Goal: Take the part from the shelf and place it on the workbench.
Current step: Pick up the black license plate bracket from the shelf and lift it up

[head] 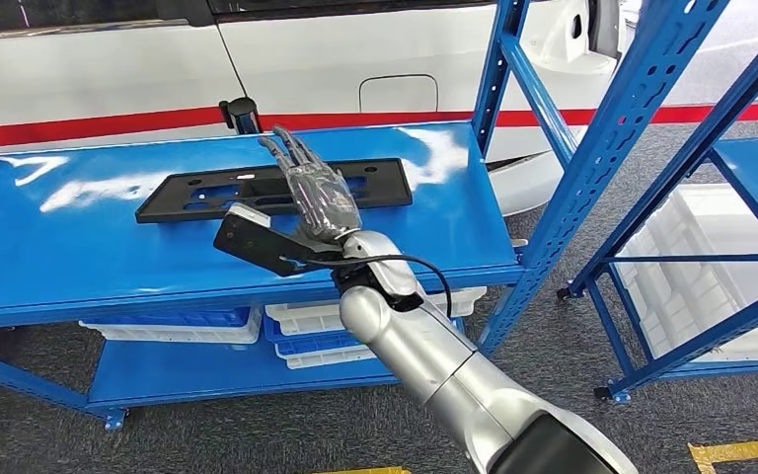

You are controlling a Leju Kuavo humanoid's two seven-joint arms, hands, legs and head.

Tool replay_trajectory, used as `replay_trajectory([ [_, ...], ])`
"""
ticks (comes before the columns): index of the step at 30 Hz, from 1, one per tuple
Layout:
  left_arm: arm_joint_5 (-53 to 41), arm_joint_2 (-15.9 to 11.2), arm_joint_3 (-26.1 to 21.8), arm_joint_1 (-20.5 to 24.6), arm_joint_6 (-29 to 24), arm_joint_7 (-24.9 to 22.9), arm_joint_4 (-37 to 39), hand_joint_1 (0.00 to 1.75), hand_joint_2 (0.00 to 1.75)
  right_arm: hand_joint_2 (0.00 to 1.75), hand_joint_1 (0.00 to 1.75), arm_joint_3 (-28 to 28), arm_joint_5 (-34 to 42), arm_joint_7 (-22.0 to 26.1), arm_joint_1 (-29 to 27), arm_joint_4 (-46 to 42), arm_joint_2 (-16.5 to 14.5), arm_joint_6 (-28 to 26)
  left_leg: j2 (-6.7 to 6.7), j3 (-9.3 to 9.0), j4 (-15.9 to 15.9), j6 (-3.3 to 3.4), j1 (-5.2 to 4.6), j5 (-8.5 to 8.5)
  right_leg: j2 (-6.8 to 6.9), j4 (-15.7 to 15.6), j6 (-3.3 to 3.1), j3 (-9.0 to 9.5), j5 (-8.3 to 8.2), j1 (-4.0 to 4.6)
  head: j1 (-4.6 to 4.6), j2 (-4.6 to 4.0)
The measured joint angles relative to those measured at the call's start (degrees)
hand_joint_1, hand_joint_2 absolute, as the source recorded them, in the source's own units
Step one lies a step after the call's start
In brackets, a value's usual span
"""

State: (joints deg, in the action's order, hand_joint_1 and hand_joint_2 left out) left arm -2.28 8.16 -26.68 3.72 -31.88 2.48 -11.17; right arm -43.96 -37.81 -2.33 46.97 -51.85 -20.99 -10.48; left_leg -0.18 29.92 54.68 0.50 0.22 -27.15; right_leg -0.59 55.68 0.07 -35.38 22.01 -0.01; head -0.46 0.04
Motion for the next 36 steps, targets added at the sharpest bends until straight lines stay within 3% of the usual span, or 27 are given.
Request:
replay_trajectory([
  [11,1.8,0.7,-3.8,0.1,0.2,0.4,0.0,0.00,0.00,1.75,0.00,-12.6,15.3,-3.2,5.3,-1.0,-0.4,-2.4,0.00,-0.01,0.0,-0.01,0.00,-0.01,0.00,0.0,0.00,-0.01,0.00,0.00,-0.01,0.00],
  [30,3.4,1.0,-6.7,0.2,1.2,3.2,0.0,0.00,0.00,1.75,0.00,-26.2,28.0,-3.7,14.8,-1.6,-0.2,-2.6,0.00,-0.01,0.0,0.01,-0.02,-0.03,0.00,0.0,0.01,0.00,0.00,-0.03,0.01,0.00],
  [36,3.6,1.0,-7.2,0.2,1.1,3.3,0.0,0.00,0.00,1.75,0.00,-28.0,30.1,-3.4,16.1,-1.5,-0.2,-2.6,0.00,0.26,0.6,0.72,-0.15,-0.37,-0.01,-0.1,0.15,0.05,-0.07,-0.31,-0.02,0.00],
])
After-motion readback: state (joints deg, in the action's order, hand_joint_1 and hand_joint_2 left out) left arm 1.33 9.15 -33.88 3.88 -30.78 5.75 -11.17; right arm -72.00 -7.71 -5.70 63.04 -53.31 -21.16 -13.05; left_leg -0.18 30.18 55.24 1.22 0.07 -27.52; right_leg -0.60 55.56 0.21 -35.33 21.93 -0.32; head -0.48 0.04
